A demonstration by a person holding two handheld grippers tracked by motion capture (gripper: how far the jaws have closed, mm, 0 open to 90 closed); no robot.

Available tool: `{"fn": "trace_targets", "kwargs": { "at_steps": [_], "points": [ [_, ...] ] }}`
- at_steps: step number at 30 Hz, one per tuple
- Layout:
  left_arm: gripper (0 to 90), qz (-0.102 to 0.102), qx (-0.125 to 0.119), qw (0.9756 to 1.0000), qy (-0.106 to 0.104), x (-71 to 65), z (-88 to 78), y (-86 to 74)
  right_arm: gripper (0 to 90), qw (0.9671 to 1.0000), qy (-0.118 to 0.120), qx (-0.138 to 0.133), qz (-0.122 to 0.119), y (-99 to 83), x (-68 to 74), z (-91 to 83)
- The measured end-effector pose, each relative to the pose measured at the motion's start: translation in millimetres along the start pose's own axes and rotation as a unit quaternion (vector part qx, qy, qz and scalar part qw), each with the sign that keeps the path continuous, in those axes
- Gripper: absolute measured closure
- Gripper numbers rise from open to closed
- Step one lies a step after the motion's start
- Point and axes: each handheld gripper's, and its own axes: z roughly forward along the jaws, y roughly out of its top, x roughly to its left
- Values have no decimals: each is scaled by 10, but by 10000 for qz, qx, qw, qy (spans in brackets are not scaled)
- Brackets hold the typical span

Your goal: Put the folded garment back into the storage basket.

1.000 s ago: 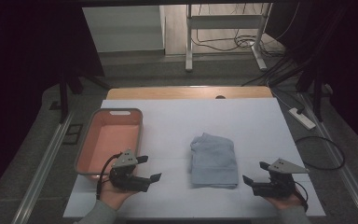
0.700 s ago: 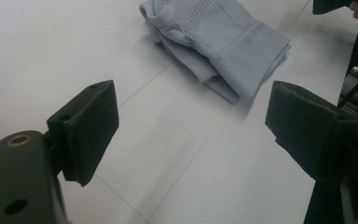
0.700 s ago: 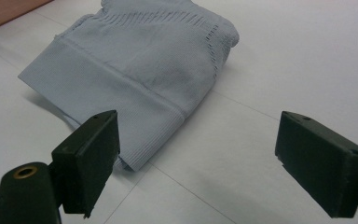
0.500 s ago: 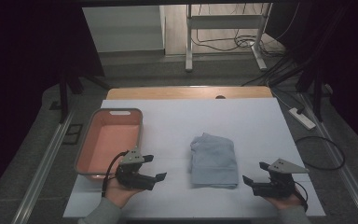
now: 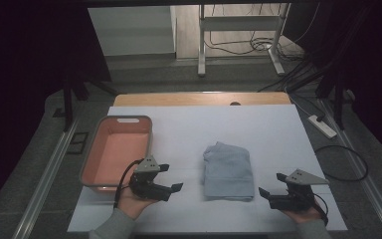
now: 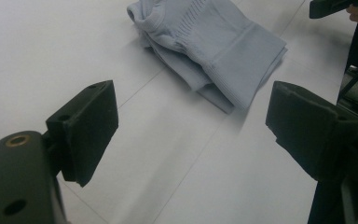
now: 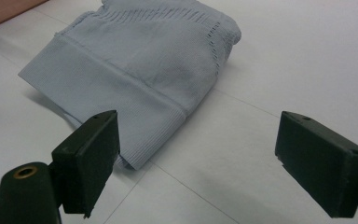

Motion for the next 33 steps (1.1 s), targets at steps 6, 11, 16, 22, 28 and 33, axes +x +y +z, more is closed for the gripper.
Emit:
{"fn": "trace_targets", "kwargs": {
  "at_steps": [6,11,16,22,28,33],
  "points": [
    [162,-3,27,10000,-35,-4,40,33,145,10000,7,4,1,-1,0,1],
    [163,-42,20,10000,-78,7,69,55,144,10000,20,17,-1,-2,0,6],
    [162,-60,32,9999,-93,14,101,73,145,10000,21,13,11,-2,0,5],
    [162,-66,43,9999,-118,17,141,98,145,10000,22,22,8,-3,-1,6],
    [162,-77,34,9999,-143,27,172,128,145,10000,15,23,12,-3,-2,4],
    [162,-70,16,9998,-164,18,185,164,145,10000,24,28,6,-4,2,5]
  ]
}}
